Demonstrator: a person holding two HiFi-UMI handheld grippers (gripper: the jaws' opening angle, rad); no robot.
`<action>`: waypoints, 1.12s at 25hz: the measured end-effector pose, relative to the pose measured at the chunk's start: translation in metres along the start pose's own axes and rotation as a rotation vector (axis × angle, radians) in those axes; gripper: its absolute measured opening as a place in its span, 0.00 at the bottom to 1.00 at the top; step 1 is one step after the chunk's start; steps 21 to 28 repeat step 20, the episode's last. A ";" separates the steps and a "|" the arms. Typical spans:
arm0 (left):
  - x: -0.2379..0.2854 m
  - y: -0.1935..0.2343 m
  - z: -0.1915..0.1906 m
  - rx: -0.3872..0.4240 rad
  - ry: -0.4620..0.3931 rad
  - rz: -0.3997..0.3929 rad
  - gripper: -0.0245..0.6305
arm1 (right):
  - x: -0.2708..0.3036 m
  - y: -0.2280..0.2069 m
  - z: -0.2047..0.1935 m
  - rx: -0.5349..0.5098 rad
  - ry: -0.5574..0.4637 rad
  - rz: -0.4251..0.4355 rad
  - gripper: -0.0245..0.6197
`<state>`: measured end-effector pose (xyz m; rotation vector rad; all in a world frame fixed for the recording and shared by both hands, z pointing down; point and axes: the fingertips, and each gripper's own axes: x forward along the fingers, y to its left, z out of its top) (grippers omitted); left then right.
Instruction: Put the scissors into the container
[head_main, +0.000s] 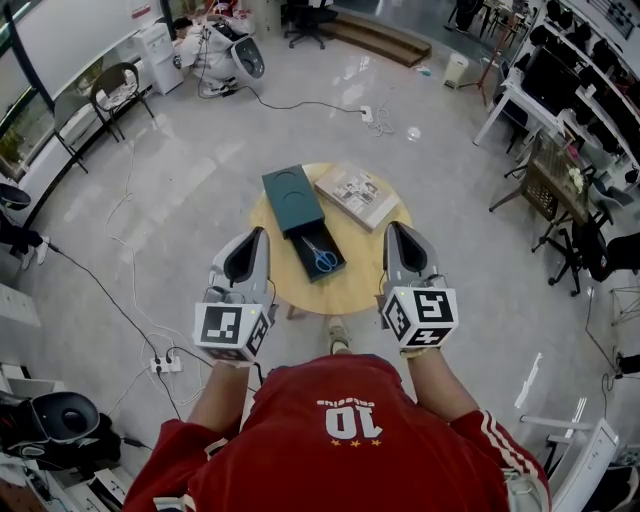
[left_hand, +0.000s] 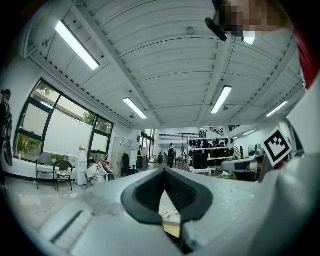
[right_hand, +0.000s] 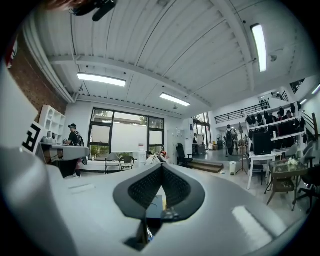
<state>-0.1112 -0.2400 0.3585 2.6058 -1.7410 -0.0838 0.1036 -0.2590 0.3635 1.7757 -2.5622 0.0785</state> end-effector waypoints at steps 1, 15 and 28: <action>0.000 -0.001 0.001 0.000 -0.001 -0.002 0.04 | 0.000 0.001 0.000 0.000 0.000 0.003 0.02; -0.005 -0.002 -0.001 -0.004 0.000 -0.013 0.04 | 0.000 0.012 0.007 0.000 -0.020 0.032 0.02; -0.004 -0.009 0.002 -0.001 -0.003 -0.024 0.04 | -0.005 0.012 0.010 -0.006 -0.025 0.036 0.02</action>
